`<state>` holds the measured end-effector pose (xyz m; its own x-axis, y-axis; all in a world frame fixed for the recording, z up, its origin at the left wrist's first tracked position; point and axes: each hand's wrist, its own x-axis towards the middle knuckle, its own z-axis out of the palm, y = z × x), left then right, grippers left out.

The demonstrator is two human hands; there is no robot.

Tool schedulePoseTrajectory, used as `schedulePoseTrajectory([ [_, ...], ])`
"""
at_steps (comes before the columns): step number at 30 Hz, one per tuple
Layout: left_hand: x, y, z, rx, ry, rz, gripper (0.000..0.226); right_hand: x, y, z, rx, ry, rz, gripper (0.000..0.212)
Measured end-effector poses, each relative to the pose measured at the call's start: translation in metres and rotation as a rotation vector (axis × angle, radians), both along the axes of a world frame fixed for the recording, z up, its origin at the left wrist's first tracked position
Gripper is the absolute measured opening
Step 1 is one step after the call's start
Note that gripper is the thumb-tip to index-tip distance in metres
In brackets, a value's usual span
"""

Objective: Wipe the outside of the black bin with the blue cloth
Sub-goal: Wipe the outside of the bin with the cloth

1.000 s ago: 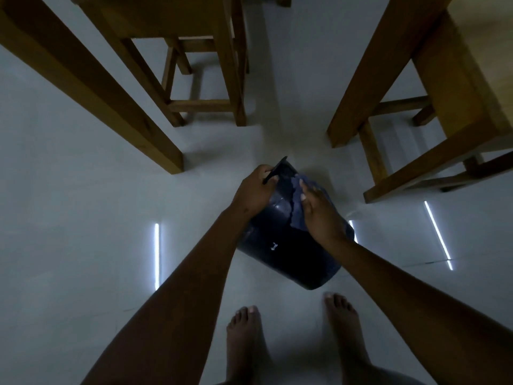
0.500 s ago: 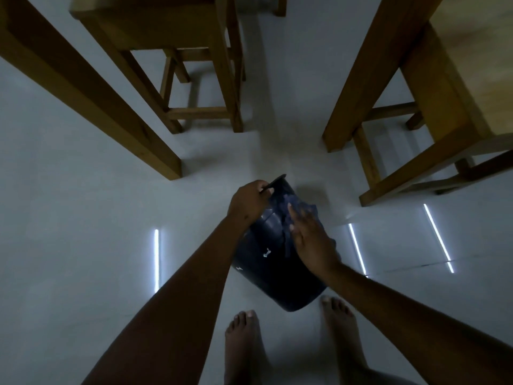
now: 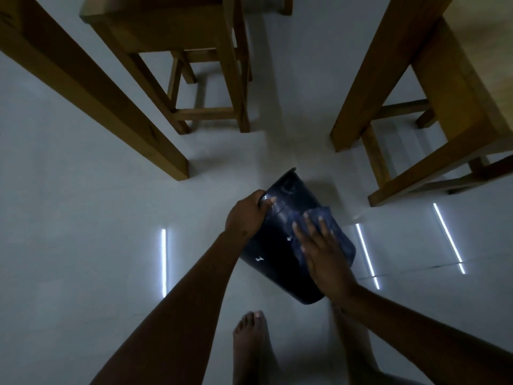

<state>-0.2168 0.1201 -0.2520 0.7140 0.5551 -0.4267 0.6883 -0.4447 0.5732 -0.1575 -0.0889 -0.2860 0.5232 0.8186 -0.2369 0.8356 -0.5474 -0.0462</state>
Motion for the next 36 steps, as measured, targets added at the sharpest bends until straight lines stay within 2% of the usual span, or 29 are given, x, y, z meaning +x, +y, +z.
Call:
schedulePoseTrajectory([
  [1, 0.006, 0.000, -0.001, 0.011, -0.008, 0.009, 0.039, -0.008, -0.002, -0.004, 0.148, 0.116, 0.041, 0.078],
  [3, 0.016, -0.001, 0.001, 0.018, -0.017, 0.015, 0.040, -0.002, 0.006, -0.006, 0.171, 0.143, 0.129, 0.079],
  [7, 0.027, -0.002, 0.001, 0.013, -0.016, 0.009, 0.040, 0.026, 0.020, -0.008, 0.174, 0.153, -0.037, 0.073],
  [9, 0.028, -0.002, 0.001, 0.011, -0.014, 0.015, 0.040, 0.014, 0.007, -0.011, 0.131, 0.158, -0.067, 0.079],
  [11, 0.026, -0.001, -0.001, 0.005, -0.018, 0.024, 0.040, -0.006, -0.004, -0.013, 0.199, 0.151, 0.006, 0.081],
  [14, 0.024, 0.001, -0.002, -0.004, -0.017, 0.031, 0.039, 0.001, 0.013, -0.009, 0.245, 0.146, 0.151, 0.071],
  [19, 0.045, 0.000, 0.000, -0.030, -0.021, 0.009, 0.037, 0.025, 0.020, -0.010, 0.287, 0.238, -0.171, 0.065],
  [21, 0.048, 0.000, 0.000, -0.028, -0.015, 0.017, 0.034, 0.007, 0.007, -0.010, 0.298, 0.198, -0.099, 0.066],
  [23, 0.045, 0.001, -0.002, -0.021, -0.014, 0.027, 0.034, -0.004, -0.001, -0.015, 0.237, 0.102, 0.082, 0.066],
  [26, 0.045, 0.000, -0.002, -0.013, -0.009, 0.029, 0.034, 0.018, 0.019, -0.012, 0.206, -0.005, 0.195, 0.070],
  [27, 0.047, 0.000, -0.002, -0.005, -0.007, 0.027, 0.034, 0.027, 0.024, -0.013, 0.154, -0.026, 0.178, 0.067],
  [28, 0.051, -0.001, -0.002, -0.002, -0.007, 0.027, 0.033, 0.034, 0.027, -0.010, 0.110, -0.033, 0.076, 0.063],
  [29, 0.054, -0.002, -0.001, 0.000, -0.007, 0.031, 0.031, 0.040, 0.026, -0.008, 0.099, 0.044, -0.079, 0.063],
  [31, 0.054, -0.002, -0.002, 0.002, 0.007, 0.051, 0.029, 0.031, 0.015, -0.009, 0.178, 0.018, -0.276, 0.068],
  [33, 0.049, -0.002, -0.003, 0.010, 0.020, 0.065, 0.031, 0.005, 0.004, -0.014, 0.188, 0.044, -0.092, 0.070],
  [34, 0.047, -0.001, -0.004, 0.010, 0.028, 0.072, 0.033, -0.007, 0.004, -0.009, 0.182, 0.089, 0.037, 0.066],
  [36, 0.048, -0.001, -0.003, -0.002, 0.022, 0.076, 0.034, -0.002, 0.016, 0.001, 0.190, 0.135, 0.159, 0.060],
])
